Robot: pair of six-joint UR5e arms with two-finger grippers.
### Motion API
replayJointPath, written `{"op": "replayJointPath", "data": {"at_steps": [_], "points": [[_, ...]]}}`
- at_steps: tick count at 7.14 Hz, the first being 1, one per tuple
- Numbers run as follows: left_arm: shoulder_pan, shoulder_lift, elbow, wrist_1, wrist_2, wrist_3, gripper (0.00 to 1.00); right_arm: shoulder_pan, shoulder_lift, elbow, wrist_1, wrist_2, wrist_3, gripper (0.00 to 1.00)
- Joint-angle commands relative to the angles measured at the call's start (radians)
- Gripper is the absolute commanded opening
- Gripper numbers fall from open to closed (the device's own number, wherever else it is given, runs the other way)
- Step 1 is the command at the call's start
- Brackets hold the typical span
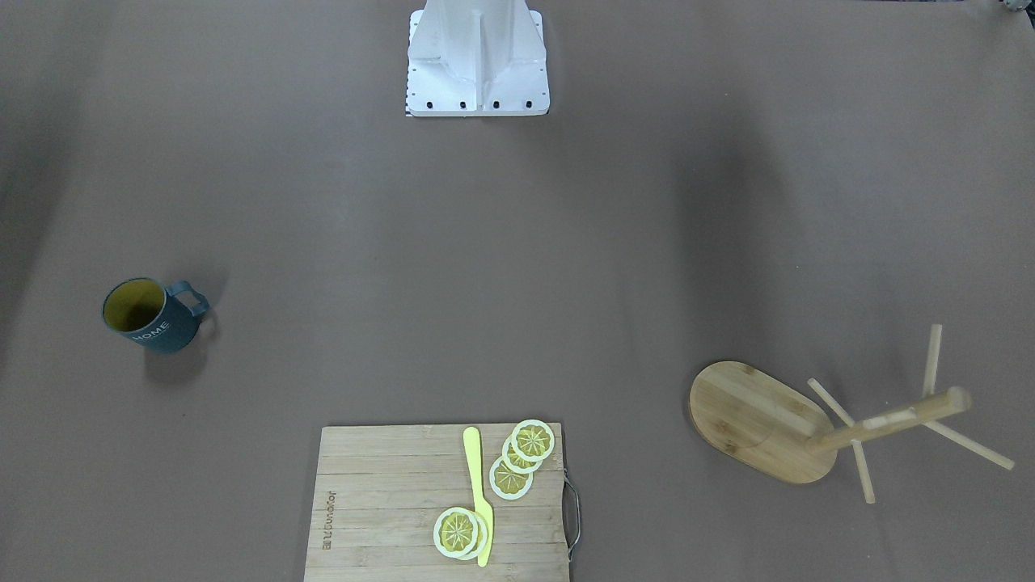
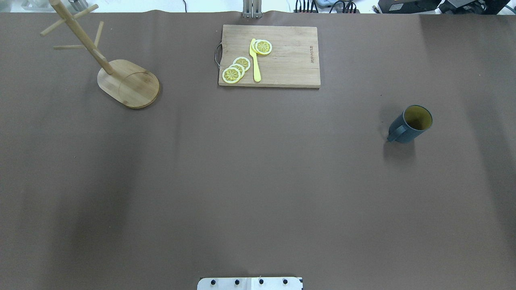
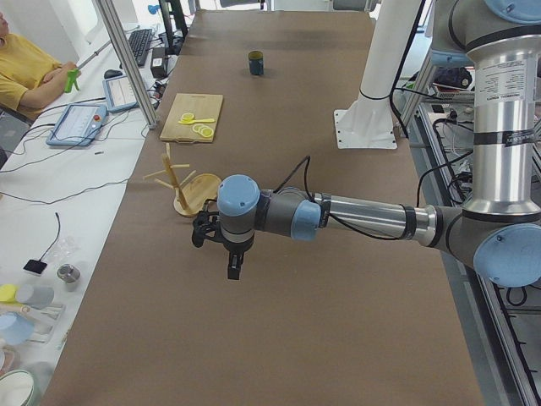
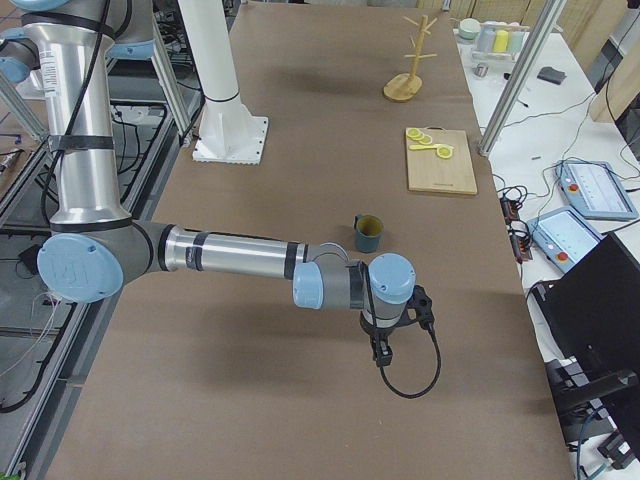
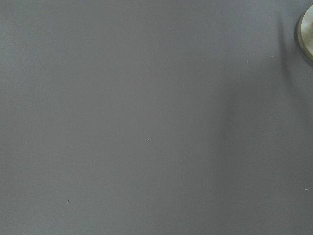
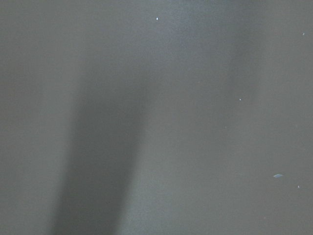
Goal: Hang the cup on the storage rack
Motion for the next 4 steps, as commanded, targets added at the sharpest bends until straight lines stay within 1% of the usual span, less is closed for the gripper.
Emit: {"op": "replayJointPath", "data": {"at_steps": [1,2,3,4], "points": [[0.001,0.002,0.010,-0.002,-0.004,0.000,0.99,-0.001,-0.004,-0.005,-0.001,0.002,0.006,1.00],[0.001,0.005,0.011,0.006,-0.007,0.001,0.99,-0.001,-0.012,-0.003,0.001,0.004,0.006,1.00],[0.001,0.018,0.009,0.009,-0.008,-0.005,0.99,-0.001,-0.032,0.009,0.004,0.036,0.005,1.00],[0.001,0.019,0.009,0.003,-0.031,-0.055,0.99,-0.001,-0.033,0.004,0.056,0.069,0.006,1.00]]}}
